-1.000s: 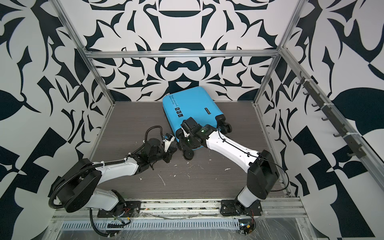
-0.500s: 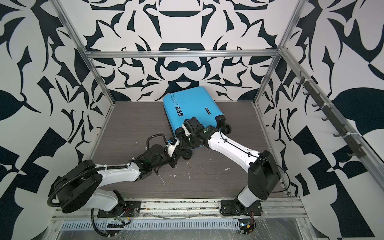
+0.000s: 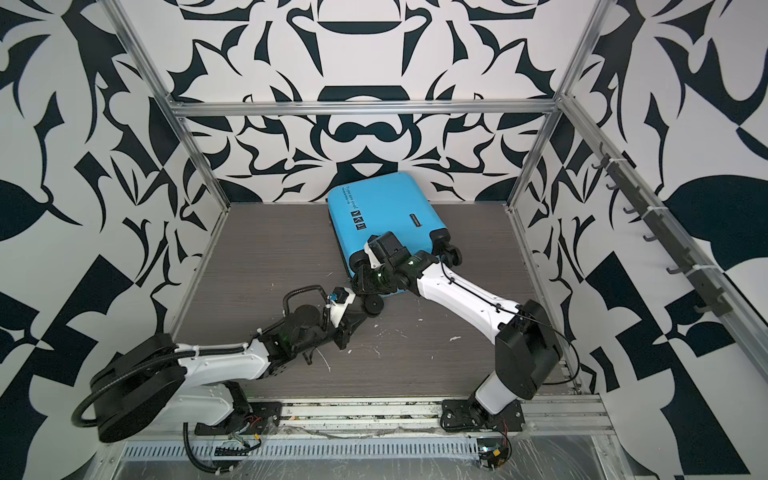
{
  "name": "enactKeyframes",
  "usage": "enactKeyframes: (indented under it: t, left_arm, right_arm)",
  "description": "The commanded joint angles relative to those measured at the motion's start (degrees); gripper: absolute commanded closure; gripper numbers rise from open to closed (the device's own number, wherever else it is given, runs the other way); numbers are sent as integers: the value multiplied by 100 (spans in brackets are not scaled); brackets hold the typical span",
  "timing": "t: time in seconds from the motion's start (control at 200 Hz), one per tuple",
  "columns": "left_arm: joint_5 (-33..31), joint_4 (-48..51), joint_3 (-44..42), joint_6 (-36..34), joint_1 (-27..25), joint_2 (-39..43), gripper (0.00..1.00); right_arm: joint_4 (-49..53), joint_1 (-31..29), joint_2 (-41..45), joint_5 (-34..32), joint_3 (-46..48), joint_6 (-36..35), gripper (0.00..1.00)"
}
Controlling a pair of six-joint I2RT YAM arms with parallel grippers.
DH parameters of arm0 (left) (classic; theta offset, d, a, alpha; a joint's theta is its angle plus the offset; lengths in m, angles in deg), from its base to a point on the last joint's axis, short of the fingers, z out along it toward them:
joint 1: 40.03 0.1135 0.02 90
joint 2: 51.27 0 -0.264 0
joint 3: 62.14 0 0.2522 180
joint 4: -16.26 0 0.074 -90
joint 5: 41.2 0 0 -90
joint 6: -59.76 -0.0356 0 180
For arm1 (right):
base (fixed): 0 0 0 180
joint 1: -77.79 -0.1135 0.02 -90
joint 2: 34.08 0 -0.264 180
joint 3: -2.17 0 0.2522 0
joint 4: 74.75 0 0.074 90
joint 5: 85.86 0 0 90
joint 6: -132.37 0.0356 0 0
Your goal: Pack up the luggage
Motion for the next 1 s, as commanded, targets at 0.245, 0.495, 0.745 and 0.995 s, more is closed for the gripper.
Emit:
enactKeyframes:
  t: [0.245,0.495,0.745,0.995]
  left_arm:
    - [-1492,1147,-196,-901,40,1918,5]
    - [-2537,1998,432,-1292,57,2434,1]
    - [-3117,2495,910,-998,67,1688,1]
    - [-110,1937,737,-232,1659,998,9]
  right_arm:
    - [-640,70,394,-332,-42,3,100]
    - [-569,76,460,-402,-63,-80,100]
    - [-565,67,470,-394,-59,-133,100]
    - [-541,72,496,-396,-24,-203,100]
